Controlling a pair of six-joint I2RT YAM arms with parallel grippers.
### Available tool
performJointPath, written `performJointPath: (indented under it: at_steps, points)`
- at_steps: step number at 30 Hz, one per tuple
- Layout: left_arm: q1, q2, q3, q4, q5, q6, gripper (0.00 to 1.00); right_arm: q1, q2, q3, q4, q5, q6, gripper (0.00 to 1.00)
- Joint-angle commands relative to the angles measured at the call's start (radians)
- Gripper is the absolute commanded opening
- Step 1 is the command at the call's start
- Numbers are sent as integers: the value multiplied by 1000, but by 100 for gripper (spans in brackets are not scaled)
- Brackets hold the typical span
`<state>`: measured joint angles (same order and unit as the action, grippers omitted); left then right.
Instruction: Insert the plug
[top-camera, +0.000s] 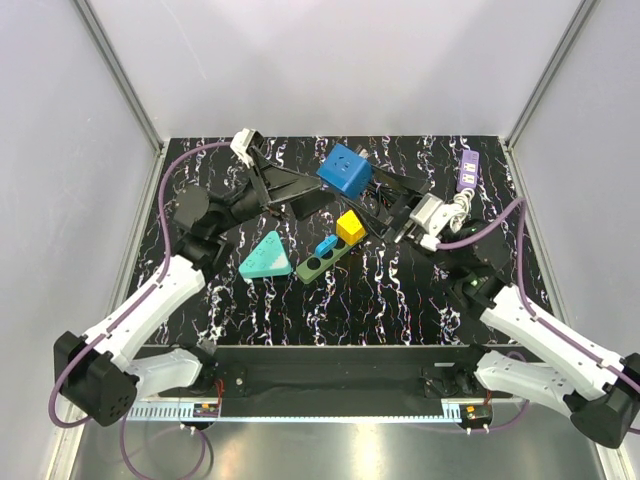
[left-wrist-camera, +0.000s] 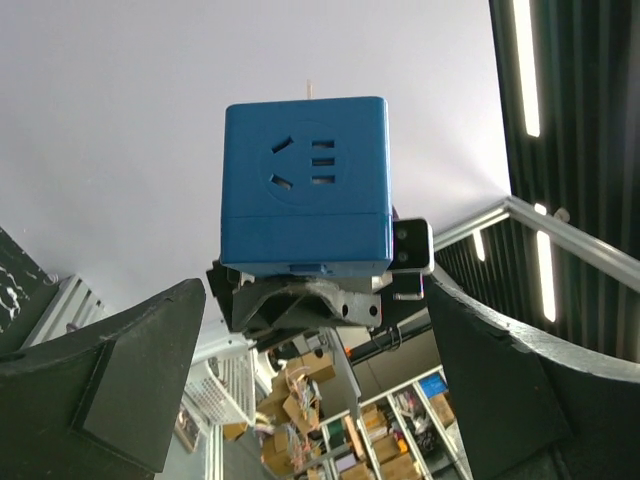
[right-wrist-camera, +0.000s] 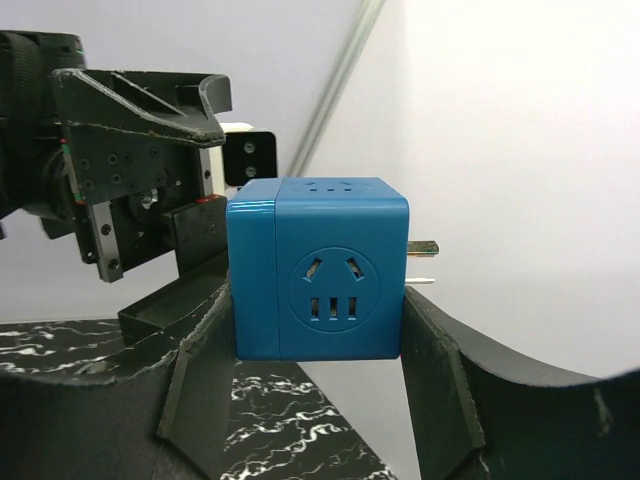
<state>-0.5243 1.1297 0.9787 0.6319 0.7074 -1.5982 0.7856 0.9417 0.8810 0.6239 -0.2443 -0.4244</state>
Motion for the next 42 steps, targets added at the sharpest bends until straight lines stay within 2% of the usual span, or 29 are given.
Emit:
performJointPath:
  at_steps: [1,6,12,19,30,33,34,37,38,39,40,41,42]
  points:
    - [-9,24,14,89,-97,-12,99,14,23,18,126,83,-71,0]
    - [-25,45,25,121,-173,-19,98,35,42,-10,217,180,-140,0]
    - [-26,65,21,140,-247,21,96,55,60,-2,220,240,-148,0]
    - [-31,145,61,167,-233,11,92,93,75,-22,227,321,-178,0]
    - [-54,177,72,189,-255,0,89,133,144,-45,295,404,-251,0]
    - [-59,180,57,219,-253,-20,80,142,161,-51,310,425,-266,0]
    - [-59,182,48,229,-253,-34,66,145,172,-51,310,434,-270,0]
    - [-60,192,51,261,-238,-51,39,150,192,-56,306,442,-267,0]
    - [-60,196,54,259,-229,-58,24,150,196,-57,298,451,-249,3]
    - [-59,199,58,255,-209,-57,17,150,200,-57,289,454,-240,10]
    - [-57,200,63,247,-198,-54,11,150,197,-62,281,451,-228,20]
    - [-54,200,63,215,-172,-42,0,149,189,-66,252,442,-197,33]
    - [-42,197,63,189,-158,-34,0,150,177,-71,228,432,-180,38]
